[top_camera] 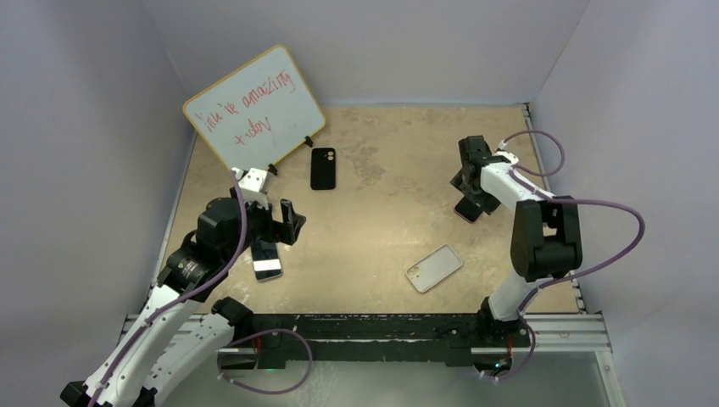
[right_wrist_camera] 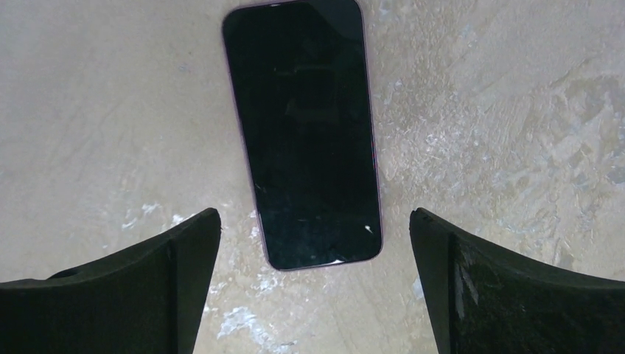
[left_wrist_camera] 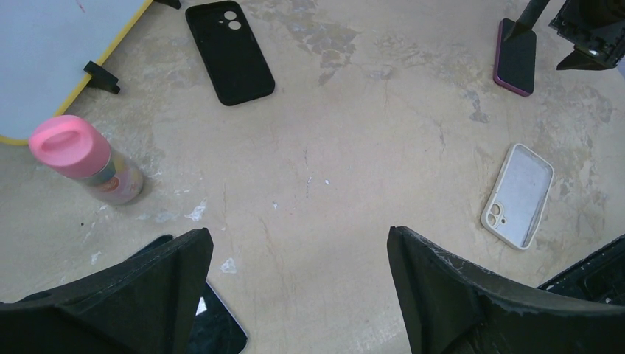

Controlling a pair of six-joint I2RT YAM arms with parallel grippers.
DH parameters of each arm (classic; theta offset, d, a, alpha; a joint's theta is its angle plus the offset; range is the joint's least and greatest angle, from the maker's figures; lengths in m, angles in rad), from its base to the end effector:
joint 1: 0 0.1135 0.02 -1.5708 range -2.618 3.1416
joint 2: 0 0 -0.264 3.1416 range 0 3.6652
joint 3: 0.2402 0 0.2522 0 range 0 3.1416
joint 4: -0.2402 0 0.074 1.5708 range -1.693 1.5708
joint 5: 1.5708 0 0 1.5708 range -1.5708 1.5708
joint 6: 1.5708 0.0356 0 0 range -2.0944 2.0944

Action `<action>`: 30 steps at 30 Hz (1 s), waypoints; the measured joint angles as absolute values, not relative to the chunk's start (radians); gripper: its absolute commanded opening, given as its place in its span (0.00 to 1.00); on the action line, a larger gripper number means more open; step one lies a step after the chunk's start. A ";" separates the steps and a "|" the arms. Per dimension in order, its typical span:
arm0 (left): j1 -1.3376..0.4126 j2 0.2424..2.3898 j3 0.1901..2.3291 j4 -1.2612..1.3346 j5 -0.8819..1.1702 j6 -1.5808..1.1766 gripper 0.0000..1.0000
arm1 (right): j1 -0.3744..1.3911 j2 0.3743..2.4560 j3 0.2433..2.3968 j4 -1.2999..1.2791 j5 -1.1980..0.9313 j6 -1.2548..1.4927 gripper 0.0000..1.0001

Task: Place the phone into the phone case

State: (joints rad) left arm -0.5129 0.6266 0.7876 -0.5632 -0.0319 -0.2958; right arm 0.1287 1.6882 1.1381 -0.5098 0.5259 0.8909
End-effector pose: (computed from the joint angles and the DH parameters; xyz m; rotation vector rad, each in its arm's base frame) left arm 0.1218 -0.0673 0.3239 0.1963 1.9967 -0.4926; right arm 0.3418 0.0262 0.2074 1.0654 2.1983 -0.2620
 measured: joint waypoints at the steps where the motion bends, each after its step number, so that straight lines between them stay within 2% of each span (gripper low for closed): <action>1: -0.513 0.627 0.788 -0.563 -0.032 -0.296 0.93 | 0.125 1.701 1.138 -0.509 0.522 0.891 0.99; 8: -0.513 0.628 0.788 -0.564 -0.035 -0.296 0.93 | 0.105 1.777 1.138 -0.495 0.487 0.893 0.98; 13: -0.513 0.629 0.788 -0.564 -0.035 -0.296 0.93 | 0.093 1.809 1.138 -0.491 0.474 0.904 0.94; 19: -0.513 0.635 0.788 -0.564 -0.035 -0.296 0.93 | 0.089 1.813 1.139 -0.479 0.458 0.920 0.83; 24: -0.513 0.641 0.788 -0.563 -0.018 -0.296 0.92 | 0.088 1.815 1.138 -0.467 0.445 0.918 0.66; 30: -0.513 0.780 0.807 -0.560 0.102 -0.308 0.77 | 0.087 1.776 1.082 -0.408 0.427 0.868 0.60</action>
State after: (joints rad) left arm -0.5133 0.7803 0.8074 -0.5598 0.1024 -0.3084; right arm 0.0868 1.7760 1.0821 -0.4080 0.4267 0.8680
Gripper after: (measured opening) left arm 0.830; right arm 0.727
